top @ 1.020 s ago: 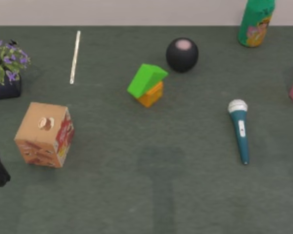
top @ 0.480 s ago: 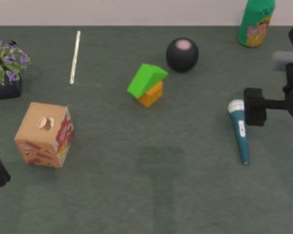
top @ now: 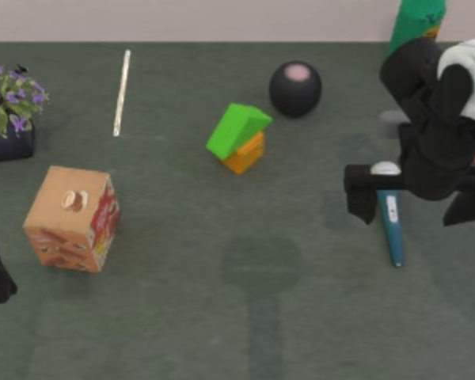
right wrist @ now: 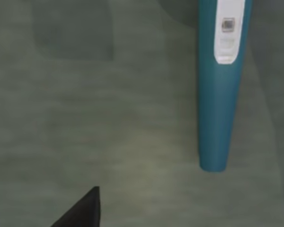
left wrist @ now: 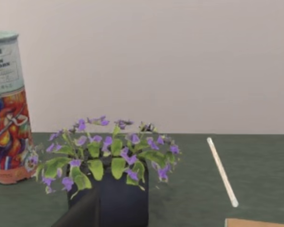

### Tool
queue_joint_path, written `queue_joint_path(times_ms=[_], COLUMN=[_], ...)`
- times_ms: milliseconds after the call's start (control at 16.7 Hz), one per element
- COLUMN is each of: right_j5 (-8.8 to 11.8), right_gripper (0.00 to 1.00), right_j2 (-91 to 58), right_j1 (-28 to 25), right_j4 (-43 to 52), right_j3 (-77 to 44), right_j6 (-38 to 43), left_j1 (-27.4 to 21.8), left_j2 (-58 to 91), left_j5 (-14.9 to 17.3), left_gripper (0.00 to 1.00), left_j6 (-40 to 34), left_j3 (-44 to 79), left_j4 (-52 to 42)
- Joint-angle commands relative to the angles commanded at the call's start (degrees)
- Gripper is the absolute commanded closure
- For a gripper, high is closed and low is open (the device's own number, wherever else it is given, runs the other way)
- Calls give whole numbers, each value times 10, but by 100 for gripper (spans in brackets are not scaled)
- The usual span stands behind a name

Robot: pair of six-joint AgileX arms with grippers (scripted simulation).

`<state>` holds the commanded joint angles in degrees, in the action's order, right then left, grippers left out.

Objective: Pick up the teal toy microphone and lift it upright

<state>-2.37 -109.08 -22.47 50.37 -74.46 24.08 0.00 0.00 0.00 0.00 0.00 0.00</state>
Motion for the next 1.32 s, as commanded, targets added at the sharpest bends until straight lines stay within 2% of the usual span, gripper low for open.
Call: queue_joint_path(times_ms=[360,840,1140,1320], right_j5=[0,0,-1,-1], right_gripper=[0,0,0,23], right_j2=[-5,-116,-128,-128], right_j1=[3,5,6,6], right_j4=[-10,-183,-197,-197], right_j3=[5,64,69,69], right_j6=[-1,-4,-4,-4], left_j1=[0,0,0,0], left_j2=[0,0,0,0], left_j5=[0,0,0,0], left_gripper=[0,0,0,0], left_j6=[0,0,0,0], left_j3=[0,0,0,0], left_j4=[0,0,0,0])
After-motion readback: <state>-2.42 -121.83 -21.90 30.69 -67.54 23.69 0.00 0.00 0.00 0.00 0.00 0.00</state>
